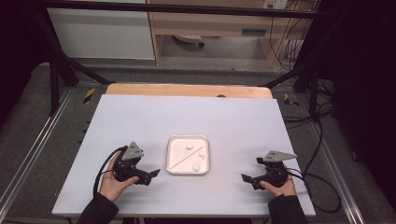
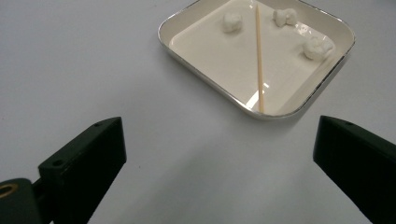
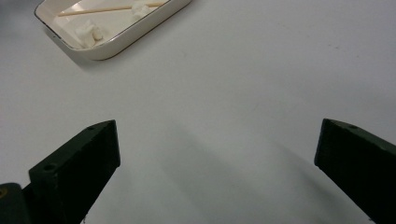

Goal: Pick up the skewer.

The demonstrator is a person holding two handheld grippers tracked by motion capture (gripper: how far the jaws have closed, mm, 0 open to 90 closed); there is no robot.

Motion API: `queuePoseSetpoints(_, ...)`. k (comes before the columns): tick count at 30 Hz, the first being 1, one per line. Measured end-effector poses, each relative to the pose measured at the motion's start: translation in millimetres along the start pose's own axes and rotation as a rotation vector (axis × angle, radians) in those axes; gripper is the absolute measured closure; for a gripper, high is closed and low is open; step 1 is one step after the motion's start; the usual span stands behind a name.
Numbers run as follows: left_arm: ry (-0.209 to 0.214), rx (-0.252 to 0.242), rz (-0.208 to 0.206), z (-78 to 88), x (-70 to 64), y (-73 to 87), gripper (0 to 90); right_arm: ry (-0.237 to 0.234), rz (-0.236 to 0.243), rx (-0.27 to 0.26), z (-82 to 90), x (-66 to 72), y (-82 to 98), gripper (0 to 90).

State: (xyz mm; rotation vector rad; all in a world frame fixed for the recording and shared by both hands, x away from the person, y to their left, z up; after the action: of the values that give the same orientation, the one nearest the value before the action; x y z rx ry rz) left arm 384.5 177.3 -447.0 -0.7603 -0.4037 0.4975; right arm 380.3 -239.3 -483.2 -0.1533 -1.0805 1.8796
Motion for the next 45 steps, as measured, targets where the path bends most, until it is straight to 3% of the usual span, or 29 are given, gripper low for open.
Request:
queuePoseSetpoints(18, 0.027, 0.040, -0.034, -33.2, -12.4, -32.8, 4.2, -0.001, 0.007, 0.005, -1.1, -0.1, 0.6, 0.8)
queuePoseSetpoints(28, 0.043, 0.082, -0.034, -57.4, -17.6, -42.8, 11.3, 0.000, 0.008, 0.009, -1.6, -0.1, 0.9, 0.8)
queuePoseSetpoints(32, 0.042, 0.091, -0.034, -63.6, -19.2, -44.0, 18.3, -0.001, 0.011, 0.008, -1.8, -0.1, 0.9, 0.8)
queuePoseSetpoints(39, 0.066, 0.100, -0.028, -71.3, -22.0, -43.2, 40.2, 0.001, 0.011, 0.009, -2.1, -0.1, 1.0, 0.8)
queuePoseSetpoints(45, 0.072, 0.123, -0.041, -77.2, -25.3, -40.7, 52.9, -0.001, 0.010, 0.011, -2.5, 0.1, 1.3, 0.8)
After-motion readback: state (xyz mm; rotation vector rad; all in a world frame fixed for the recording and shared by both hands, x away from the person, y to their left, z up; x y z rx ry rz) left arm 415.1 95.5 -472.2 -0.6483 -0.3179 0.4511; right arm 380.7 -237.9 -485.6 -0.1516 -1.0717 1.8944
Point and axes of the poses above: each handheld gripper's, and its own axes: z roughly backward along the jaws, y roughly out of its underside, x roughly to its left, the point moved 5 cm from there along -z, roughly forward along the jaws, and after that the axes turned 12 degrees about -z, right-handed, at the moved point
